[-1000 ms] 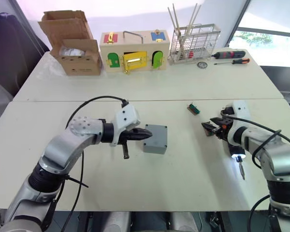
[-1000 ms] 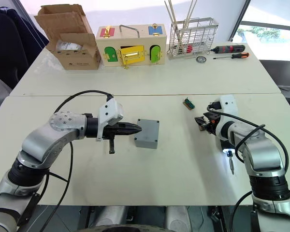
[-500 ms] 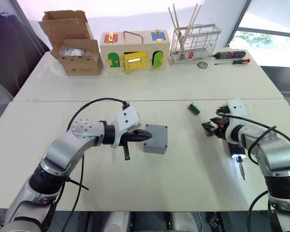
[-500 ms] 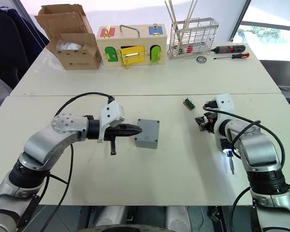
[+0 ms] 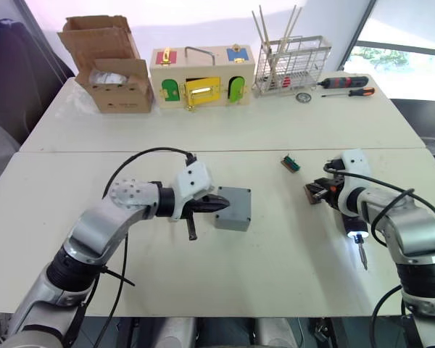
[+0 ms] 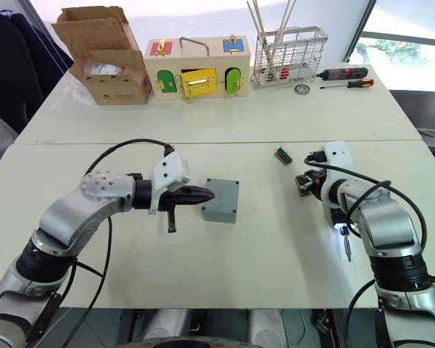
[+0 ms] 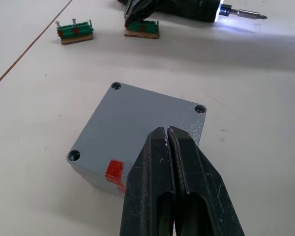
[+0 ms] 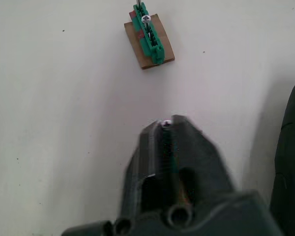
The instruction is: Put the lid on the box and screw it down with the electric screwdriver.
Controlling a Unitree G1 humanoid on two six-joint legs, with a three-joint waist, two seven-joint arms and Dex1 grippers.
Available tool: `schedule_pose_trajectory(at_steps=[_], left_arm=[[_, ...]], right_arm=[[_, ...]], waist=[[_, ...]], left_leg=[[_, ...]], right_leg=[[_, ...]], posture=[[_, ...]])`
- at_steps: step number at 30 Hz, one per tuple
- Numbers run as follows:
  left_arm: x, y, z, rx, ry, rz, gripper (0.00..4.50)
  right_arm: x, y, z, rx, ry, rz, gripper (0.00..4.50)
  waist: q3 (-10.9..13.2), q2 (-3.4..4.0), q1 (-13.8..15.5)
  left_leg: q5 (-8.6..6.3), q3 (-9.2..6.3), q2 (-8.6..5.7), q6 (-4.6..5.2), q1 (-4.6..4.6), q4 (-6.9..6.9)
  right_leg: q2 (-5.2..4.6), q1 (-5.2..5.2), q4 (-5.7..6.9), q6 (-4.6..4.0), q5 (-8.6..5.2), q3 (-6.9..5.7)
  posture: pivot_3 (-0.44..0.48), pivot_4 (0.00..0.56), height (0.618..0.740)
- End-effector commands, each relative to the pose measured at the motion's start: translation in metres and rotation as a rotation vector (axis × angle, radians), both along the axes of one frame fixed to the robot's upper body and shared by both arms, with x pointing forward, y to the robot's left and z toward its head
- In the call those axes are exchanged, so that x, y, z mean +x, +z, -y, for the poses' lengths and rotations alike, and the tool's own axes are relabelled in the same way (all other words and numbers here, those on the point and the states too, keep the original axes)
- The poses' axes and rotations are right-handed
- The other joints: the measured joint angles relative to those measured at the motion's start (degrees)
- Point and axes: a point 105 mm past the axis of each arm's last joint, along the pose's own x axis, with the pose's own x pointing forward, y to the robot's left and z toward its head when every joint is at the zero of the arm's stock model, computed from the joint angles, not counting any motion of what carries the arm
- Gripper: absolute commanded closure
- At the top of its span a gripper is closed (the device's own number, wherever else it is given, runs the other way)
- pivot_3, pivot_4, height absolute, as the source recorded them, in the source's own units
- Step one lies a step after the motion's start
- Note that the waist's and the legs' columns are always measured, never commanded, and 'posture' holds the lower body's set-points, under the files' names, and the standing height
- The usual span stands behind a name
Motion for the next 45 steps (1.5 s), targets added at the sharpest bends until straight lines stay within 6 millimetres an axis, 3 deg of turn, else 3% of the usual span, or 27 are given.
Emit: schedule_pose_trajectory(at_steps=[1,6,15,20,23,25,27,34,45], left_arm=[[0.001,0.008,0.001,-0.009,-0.007,0.045,4.5],[0.001,0.008,0.001,-0.008,-0.007,0.046,4.5],[0.003,0.009,-0.002,-0.012,-0.001,0.043,4.5],[0.007,0.011,-0.004,-0.016,0.005,0.049,4.5],[0.011,0.016,-0.008,-0.026,0.024,0.058,4.5],[0.014,0.016,-0.014,-0.018,0.043,0.059,4.5],[0.016,0.014,-0.025,-0.003,0.076,0.045,4.5],[0.004,0.021,-0.035,-0.057,0.078,-0.012,4.5],[-0.005,0.021,-0.034,-0.101,0.101,-0.064,4.5]], right_arm=[[0.003,0.011,0.0,-0.005,-0.001,0.047,4.47],[0.003,0.015,0.0,-0.013,-0.002,0.059,4.47],[0.005,0.057,0.002,0.006,-0.014,0.165,4.47],[0.002,0.07,0.0,-0.001,0.0,0.187,4.47],[-0.002,0.089,-0.028,0.066,0.154,0.256,4.47],[-0.014,0.095,-0.057,0.135,0.323,0.27,4.47],[-0.026,0.094,-0.081,0.204,0.443,0.261,4.47],[-0.043,0.072,-0.122,0.293,0.62,0.188,4.47],[-0.041,0.049,-0.127,0.286,0.643,0.148,4.47]], waist=[[0.0,0.0,0.0],[0.0,0.0,0.0],[0.0,0.0,0.0],[0.0,0.0,0.0],[0.0,0.0,-0.1],[0.0,0.01,-0.2],[0.0,0.0,-0.3],[0.0,0.0,0.1],[0.0,0.0,-0.1]], left_leg=[[0.0,0.0,0.0,0.0,0.0,0.0],[0.0,0.0,0.0,0.0,0.0,0.0],[0.0,0.0,0.0,0.0,0.0,0.0],[0.0,0.0,0.0,0.0,0.0,0.0],[0.0,0.0,0.0,0.01,0.0,0.0],[0.0,0.0,0.01,0.01,0.0,-0.01],[-0.01,-0.01,0.04,0.02,0.0,-0.06],[-0.01,-0.04,0.03,0.02,0.0,-0.02],[0.0,-0.04,0.03,0.01,0.0,-0.02]], right_leg=[[0.0,0.0,0.0,0.0,0.0,0.0],[0.0,0.0,0.0,0.0,0.0,0.0],[0.0,0.0,0.0,0.0,0.0,0.0],[0.0,0.0,-0.01,0.0,0.0,0.0],[0.0,0.0,0.0,0.0,0.0,0.0],[0.01,0.0,0.0,0.0,0.0,-0.01],[0.04,-0.03,0.0,0.0,0.0,-0.01],[0.02,0.0,-0.01,0.0,0.0,-0.02],[0.02,-0.03,0.03,0.0,0.0,-0.01]], posture=[[0.0,0.15,0.73],[0.0,0.15,0.73],[0.0,0.15,0.73],[0.0,0.15,0.73],[0.0,0.15,0.73],[0.0,0.15,0.73],[0.0,0.15,0.73],[0.0,0.15,0.73],[0.0,0.15,0.73]])
